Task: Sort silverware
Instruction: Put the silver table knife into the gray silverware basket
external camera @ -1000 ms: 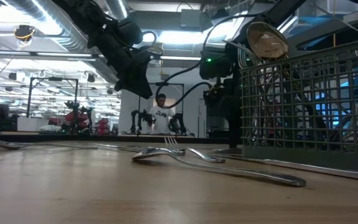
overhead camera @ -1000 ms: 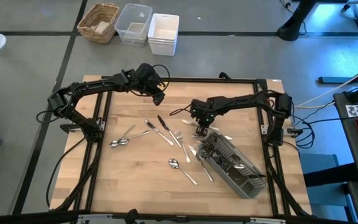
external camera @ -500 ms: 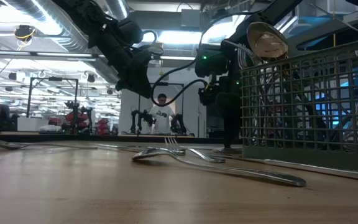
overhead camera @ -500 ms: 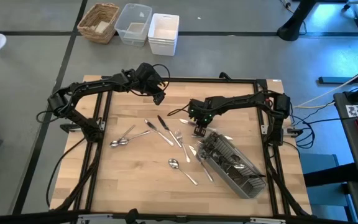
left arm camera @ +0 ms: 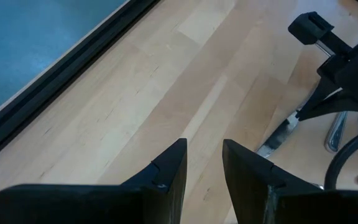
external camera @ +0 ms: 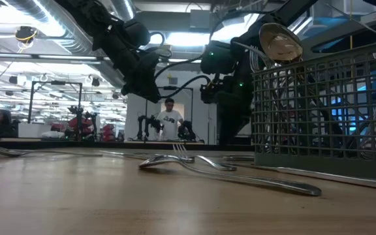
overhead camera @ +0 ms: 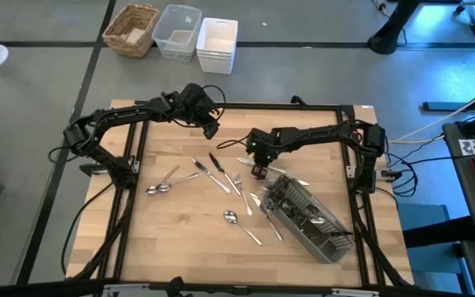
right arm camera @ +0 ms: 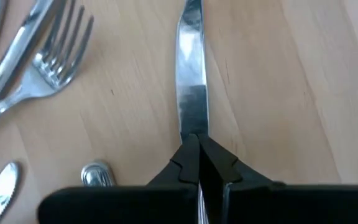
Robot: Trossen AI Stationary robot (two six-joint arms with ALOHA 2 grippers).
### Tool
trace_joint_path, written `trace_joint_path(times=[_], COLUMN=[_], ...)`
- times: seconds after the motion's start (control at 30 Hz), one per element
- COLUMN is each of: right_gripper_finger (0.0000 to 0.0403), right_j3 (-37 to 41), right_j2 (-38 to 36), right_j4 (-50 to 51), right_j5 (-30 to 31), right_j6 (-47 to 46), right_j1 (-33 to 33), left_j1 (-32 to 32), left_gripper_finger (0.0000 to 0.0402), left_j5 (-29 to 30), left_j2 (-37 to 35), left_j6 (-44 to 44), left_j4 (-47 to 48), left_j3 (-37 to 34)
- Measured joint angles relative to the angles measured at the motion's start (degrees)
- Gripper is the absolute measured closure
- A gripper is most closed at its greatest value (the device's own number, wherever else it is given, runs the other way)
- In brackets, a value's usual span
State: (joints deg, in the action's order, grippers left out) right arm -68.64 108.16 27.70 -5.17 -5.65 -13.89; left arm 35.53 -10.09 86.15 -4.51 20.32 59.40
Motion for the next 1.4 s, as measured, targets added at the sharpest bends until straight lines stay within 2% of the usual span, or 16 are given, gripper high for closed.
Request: trace_joint_path(times=[0.4, 0.57, 0.73, 0.9, 1.13, 1.27, 1.4], right_gripper_finger=[0.039, 0.0331, 0.0262, 0.0235, 0.0253, 0.0293, 0.035], right_j3=[0.0, 0.0, 0.0, 0.1, -0.1, -0.1, 0.0], right_j2=[-1.0, -1.0, -1.0, 1.0, 2.8, 3.0, 3.0], right_j4=[7.2, 8.3, 8.4, 8.1, 8.2, 8.2, 8.2], right_j5=[-0.4, -2.9, -2.7, 0.4, 1.0, 1.0, 0.7], right_j6=[-4.4, -4.4, -4.4, -3.3, -1.3, -1.2, -1.4], right_j1=[0.0, 0.0, 0.1, 0.1, 0.0, 0.0, -0.1], left_j1=[0.0, 0.0, -0.1, -1.6, -6.0, -8.3, -9.4], left_gripper_finger=[0.0306, 0.0306, 0.0306, 0.0306, 0.0306, 0.0306, 0.0306], left_j5=[0.0, 0.0, -0.1, -0.8, -5.7, -7.1, -7.2], left_j2=[0.0, 0.0, 0.0, 0.0, 0.0, 0.3, 0.3], left_j6=[0.0, 0.0, 0.0, 2.7, 13.4, 18.7, 20.4], left_j4=[0.0, 0.0, -0.2, -0.3, -0.1, 0.4, 0.0], left_j3=[0.0, 0.0, 0.0, 0.0, 0.0, 0.0, 0.0])
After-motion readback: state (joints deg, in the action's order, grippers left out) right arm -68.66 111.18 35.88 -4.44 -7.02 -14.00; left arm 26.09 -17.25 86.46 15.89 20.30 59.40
